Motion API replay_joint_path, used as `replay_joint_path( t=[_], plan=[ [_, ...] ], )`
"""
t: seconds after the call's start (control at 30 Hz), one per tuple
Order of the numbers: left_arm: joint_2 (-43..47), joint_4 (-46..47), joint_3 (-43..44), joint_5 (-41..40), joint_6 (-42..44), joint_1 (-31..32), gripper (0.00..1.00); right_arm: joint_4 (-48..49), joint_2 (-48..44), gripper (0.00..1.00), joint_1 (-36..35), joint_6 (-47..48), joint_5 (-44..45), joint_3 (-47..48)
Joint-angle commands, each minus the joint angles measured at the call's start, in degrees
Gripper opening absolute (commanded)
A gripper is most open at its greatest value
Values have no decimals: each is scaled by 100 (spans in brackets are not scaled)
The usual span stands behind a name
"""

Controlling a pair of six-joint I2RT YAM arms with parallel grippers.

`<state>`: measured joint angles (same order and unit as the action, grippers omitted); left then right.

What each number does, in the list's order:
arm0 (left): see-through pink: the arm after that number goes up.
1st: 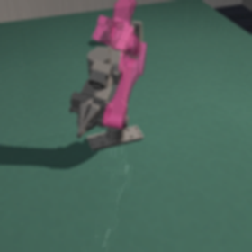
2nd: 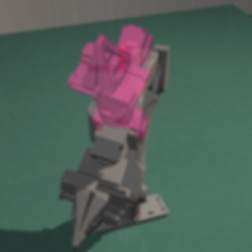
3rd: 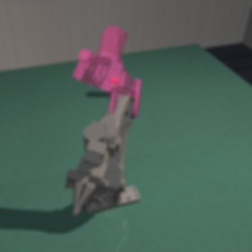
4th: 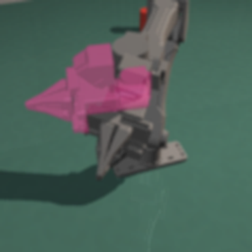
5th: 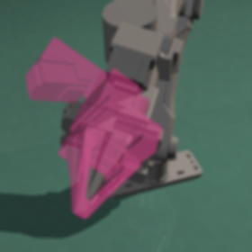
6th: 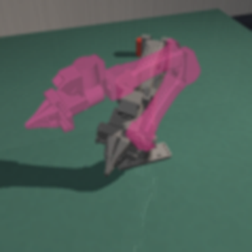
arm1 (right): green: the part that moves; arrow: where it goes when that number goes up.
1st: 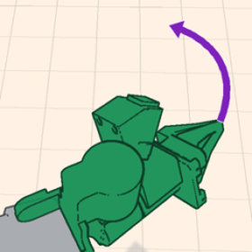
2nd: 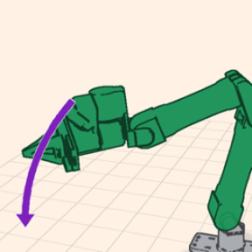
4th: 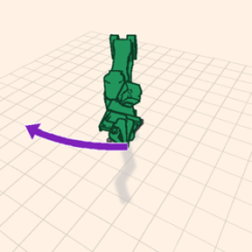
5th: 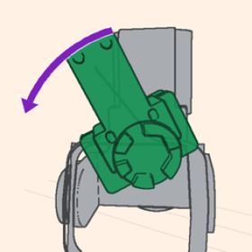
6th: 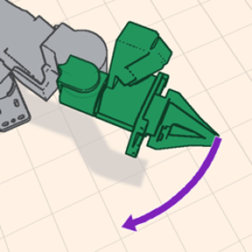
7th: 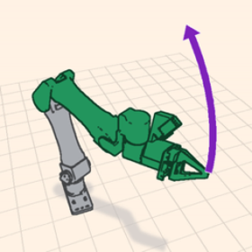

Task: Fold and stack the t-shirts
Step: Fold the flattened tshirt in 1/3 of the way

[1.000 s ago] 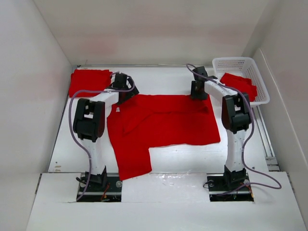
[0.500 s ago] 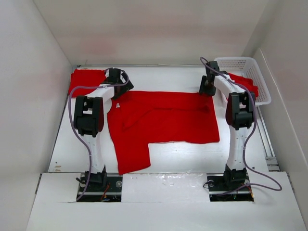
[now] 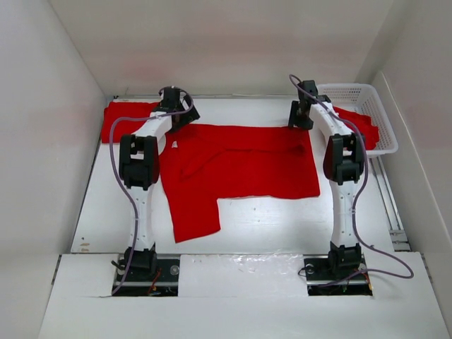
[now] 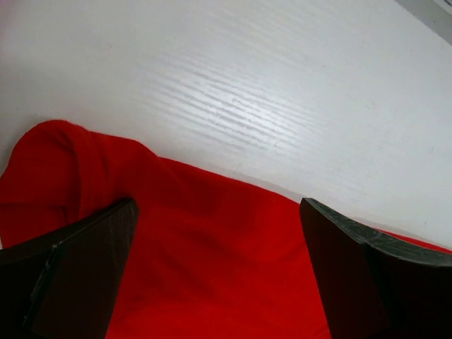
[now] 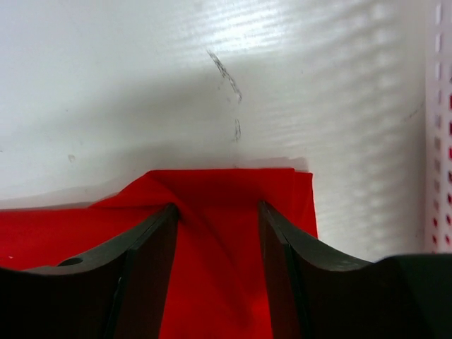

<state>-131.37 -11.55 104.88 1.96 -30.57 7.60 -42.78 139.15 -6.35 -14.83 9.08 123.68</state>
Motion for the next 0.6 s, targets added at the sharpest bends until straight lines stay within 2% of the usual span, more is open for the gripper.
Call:
replay_joint_path(
  t=[0.0,0.07,0.17,0.27,0.33,0.57],
  plan=[
    [-178,-330,550,199,244,-56,100,-186,-55,55,-59,304,-29,491],
    [-178,-225,683,348,367,-4,100,-117,-239,57,-190,410,84,395],
    [-126,-172,946,455,428,-4,100,-116,-573,66,-331,543,348,280],
    [-47,-225,1070,455,429,49,100,-116,-880,79,-481,604,541,17],
    [41,-225,1130,455,429,110,100,-116,-1056,100,-533,552,542,-194],
    [656,-225,737,455,499,374,100,208,-1679,100,-534,113,-265,-1318]
  ],
)
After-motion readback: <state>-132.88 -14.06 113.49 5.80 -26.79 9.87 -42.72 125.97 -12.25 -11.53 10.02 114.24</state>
